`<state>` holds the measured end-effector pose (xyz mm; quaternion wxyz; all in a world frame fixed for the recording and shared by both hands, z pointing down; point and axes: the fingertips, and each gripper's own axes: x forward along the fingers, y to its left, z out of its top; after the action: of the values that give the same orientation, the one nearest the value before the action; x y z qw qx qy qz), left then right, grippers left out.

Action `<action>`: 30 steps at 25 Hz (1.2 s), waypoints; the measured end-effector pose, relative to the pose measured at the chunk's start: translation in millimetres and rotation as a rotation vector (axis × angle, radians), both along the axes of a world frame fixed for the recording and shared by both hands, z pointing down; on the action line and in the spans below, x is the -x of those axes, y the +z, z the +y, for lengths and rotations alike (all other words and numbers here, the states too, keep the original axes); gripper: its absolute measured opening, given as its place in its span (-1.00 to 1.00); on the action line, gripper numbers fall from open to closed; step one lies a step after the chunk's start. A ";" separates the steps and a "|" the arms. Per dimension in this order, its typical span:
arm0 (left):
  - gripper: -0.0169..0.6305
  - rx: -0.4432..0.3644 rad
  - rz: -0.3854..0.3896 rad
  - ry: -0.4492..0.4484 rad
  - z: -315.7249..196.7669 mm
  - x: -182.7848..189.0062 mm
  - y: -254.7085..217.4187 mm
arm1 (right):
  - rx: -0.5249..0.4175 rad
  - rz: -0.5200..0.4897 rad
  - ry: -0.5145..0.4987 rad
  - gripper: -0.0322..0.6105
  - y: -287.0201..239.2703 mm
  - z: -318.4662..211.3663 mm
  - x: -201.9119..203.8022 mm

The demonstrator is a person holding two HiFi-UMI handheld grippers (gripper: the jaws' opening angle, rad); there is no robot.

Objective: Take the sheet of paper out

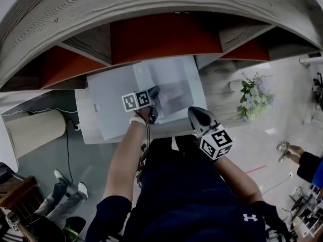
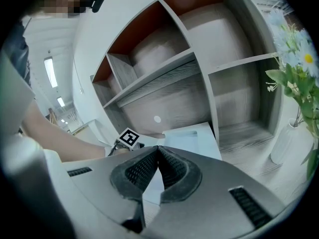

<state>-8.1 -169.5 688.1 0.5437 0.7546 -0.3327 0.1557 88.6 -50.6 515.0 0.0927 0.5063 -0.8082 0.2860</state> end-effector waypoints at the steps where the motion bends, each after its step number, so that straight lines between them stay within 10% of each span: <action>1: -0.90 0.002 0.001 0.001 0.0 1.4 -0.1 | 0.001 0.001 -0.001 -0.86 0.3 0.4 0.1; 30: -0.90 -0.023 -0.054 -0.093 8.3 102.1 -23.4 | -0.033 0.011 -0.089 -0.86 -9.8 -3.1 34.3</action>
<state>-110.1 -161.2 664.7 0.5325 0.7401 -0.3838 0.1465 54.4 -53.7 505.2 0.1011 0.4730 -0.8341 0.2654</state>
